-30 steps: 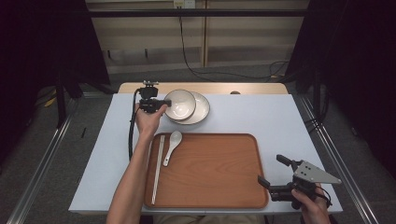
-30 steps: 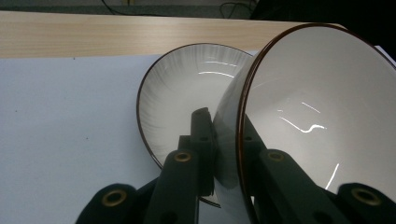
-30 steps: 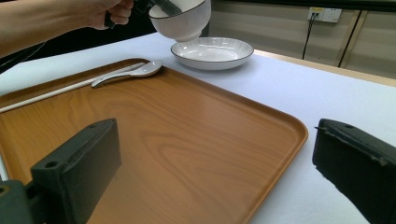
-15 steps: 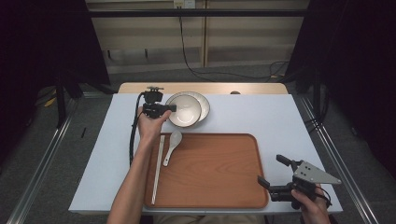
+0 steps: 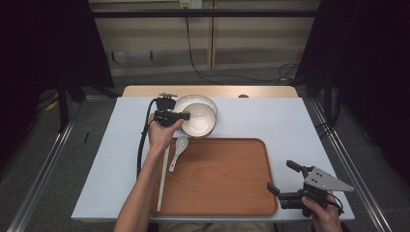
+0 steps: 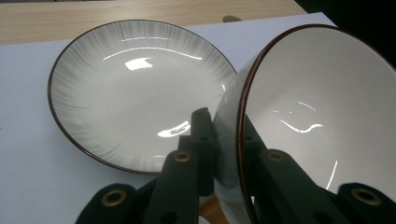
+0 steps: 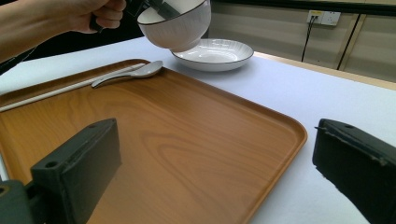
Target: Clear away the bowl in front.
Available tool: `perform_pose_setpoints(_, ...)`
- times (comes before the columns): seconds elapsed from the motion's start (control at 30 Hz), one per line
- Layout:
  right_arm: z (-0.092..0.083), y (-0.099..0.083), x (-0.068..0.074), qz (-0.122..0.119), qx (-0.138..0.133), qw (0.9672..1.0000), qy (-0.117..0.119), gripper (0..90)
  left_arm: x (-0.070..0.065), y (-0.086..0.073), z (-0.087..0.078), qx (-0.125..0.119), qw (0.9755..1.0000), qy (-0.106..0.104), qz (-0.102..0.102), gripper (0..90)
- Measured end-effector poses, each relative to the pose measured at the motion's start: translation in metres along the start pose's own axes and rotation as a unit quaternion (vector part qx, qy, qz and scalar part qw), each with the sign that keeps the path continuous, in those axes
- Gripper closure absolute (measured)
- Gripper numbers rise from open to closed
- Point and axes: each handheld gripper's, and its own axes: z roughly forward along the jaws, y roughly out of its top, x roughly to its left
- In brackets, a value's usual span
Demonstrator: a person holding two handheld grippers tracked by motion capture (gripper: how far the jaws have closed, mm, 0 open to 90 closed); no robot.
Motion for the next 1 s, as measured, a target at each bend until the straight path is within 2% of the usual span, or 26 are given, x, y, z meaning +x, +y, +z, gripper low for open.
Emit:
perform_pose_setpoints(0.2,0.000,0.000,0.000,0.000,0.001,1.0000,0.002,0.9,-0.010,-0.004,-0.001,-0.001,0.9999,-0.014,0.006,82.5)
perform_pose_setpoints(0.33,0.000,0.000,0.001,-0.001,0.000,1.0000,0.001,0.9,-0.017,-0.006,-0.003,-0.008,0.9998,-0.014,0.014,82.3)
perform_pose_setpoints(0.47,0.001,0.000,0.000,-0.002,-0.001,1.0000,0.002,0.9,-0.023,-0.007,-0.005,-0.002,0.9996,-0.017,0.021,82.4)
perform_pose_setpoints(0.6,0.001,0.000,0.001,-0.001,0.003,1.0000,0.005,0.9,-0.030,-0.009,-0.001,0.007,0.9992,-0.021,0.032,82.4)
perform_pose_setpoints(0.73,0.001,0.000,0.001,-0.003,0.002,1.0000,0.003,0.9,-0.037,-0.012,0.006,0.008,0.9985,-0.042,0.035,82.4)
perform_pose_setpoints(0.8,0.001,0.000,0.001,-0.003,0.001,1.0000,0.002,0.9,-0.040,-0.012,0.008,0.012,0.9981,-0.042,0.042,82.4)
perform_pose_setpoints(0.9,0.001,0.000,0.000,-0.003,-0.002,1.0000,0.001,0.9,-0.044,-0.013,0.013,0.014,0.9976,-0.052,0.043,82.4)
perform_pose_setpoints(1.0,0.001,0.000,0.000,-0.006,-0.001,1.0000,0.003,0.9,-0.048,-0.012,0.016,0.018,0.9975,-0.051,0.046,82.4)
